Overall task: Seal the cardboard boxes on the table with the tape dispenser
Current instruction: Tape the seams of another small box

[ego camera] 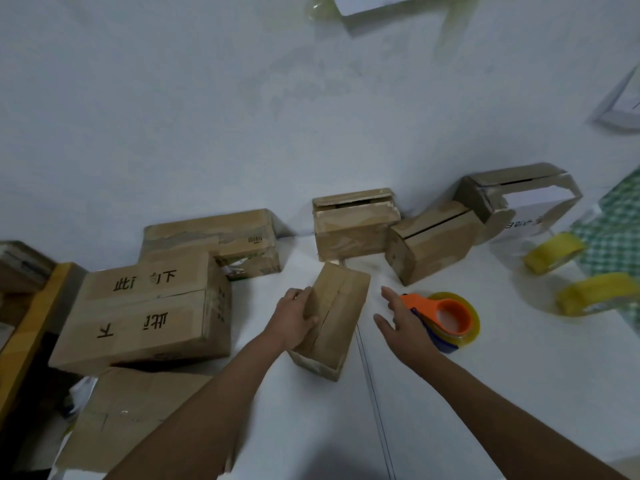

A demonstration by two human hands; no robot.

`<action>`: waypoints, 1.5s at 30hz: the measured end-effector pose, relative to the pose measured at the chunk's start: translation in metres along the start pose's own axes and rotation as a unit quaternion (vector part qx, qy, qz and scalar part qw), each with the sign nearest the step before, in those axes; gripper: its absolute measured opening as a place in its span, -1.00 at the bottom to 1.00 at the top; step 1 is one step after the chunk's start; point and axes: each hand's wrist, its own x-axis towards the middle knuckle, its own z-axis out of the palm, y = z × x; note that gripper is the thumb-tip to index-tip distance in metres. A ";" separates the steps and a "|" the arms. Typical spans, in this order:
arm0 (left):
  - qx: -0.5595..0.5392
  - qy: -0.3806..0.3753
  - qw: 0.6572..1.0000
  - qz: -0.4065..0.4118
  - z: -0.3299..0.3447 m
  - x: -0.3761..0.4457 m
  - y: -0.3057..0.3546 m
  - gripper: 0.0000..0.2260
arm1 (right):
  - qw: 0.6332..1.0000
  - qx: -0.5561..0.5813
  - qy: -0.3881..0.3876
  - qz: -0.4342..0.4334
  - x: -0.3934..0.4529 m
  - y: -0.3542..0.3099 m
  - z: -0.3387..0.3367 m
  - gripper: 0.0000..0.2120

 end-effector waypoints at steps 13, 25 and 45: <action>0.291 -0.130 0.933 0.165 0.009 0.011 0.036 0.01 | 0.997 0.021 0.068 0.016 -0.007 0.018 -0.019 -0.51; 0.156 0.023 0.955 0.250 0.012 -0.007 -0.003 -0.48 | 0.997 0.001 -0.066 0.028 -0.009 0.015 0.008 -0.69; 0.235 0.004 0.938 0.256 0.046 -0.015 -0.009 -0.17 | 0.960 -0.248 0.013 0.128 0.022 0.097 -0.041 -0.48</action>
